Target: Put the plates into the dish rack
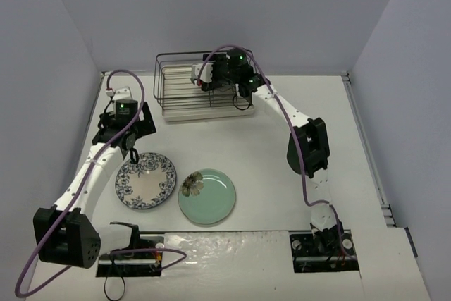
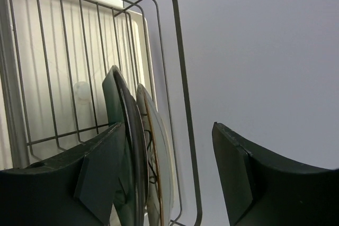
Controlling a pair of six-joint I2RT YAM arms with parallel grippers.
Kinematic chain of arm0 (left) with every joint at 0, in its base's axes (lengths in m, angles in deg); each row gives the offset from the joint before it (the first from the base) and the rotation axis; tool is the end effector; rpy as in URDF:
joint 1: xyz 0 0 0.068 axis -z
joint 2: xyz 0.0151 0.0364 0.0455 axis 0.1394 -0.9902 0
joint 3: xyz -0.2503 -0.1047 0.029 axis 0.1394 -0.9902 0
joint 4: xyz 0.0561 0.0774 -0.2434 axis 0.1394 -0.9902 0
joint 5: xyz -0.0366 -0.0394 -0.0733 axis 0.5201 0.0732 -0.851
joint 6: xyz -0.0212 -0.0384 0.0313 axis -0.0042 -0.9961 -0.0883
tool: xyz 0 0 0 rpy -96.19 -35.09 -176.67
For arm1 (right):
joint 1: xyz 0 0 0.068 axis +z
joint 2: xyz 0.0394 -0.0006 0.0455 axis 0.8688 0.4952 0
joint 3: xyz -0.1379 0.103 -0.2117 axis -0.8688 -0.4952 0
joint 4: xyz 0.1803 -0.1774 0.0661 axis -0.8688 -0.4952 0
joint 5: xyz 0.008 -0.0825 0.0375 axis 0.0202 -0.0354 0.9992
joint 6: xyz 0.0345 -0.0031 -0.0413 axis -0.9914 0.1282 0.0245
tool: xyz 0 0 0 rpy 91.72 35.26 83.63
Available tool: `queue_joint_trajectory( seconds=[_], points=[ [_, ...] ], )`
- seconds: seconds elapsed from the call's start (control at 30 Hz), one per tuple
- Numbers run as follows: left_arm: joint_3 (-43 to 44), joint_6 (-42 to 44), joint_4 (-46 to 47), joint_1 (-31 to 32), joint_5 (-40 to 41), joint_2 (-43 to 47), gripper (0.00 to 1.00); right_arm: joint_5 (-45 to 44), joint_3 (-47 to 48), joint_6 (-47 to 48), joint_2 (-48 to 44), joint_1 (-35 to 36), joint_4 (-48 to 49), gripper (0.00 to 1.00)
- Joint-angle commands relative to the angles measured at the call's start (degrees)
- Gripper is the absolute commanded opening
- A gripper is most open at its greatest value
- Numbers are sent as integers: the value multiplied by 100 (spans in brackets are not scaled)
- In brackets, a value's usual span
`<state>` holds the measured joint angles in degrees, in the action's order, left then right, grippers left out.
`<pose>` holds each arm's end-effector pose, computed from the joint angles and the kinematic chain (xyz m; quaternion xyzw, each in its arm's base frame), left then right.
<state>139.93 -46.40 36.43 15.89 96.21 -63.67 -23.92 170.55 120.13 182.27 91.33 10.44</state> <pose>0.2686 -0.0273 0.3052 -0.1782 0.8651 -0.0019 0.4689 0.4563 0.2945 0.3275 -0.6460 0.3321 -0.0327 0.6866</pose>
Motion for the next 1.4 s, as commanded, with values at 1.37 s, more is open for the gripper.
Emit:
queue_joint_trajectory(
  seconds=[1.37],
  points=[
    [-569, -703, -108, 38, -1139, 1644, 97, -3392, -4616, -6848, -5009, 45, 3178, 100]
  ],
)
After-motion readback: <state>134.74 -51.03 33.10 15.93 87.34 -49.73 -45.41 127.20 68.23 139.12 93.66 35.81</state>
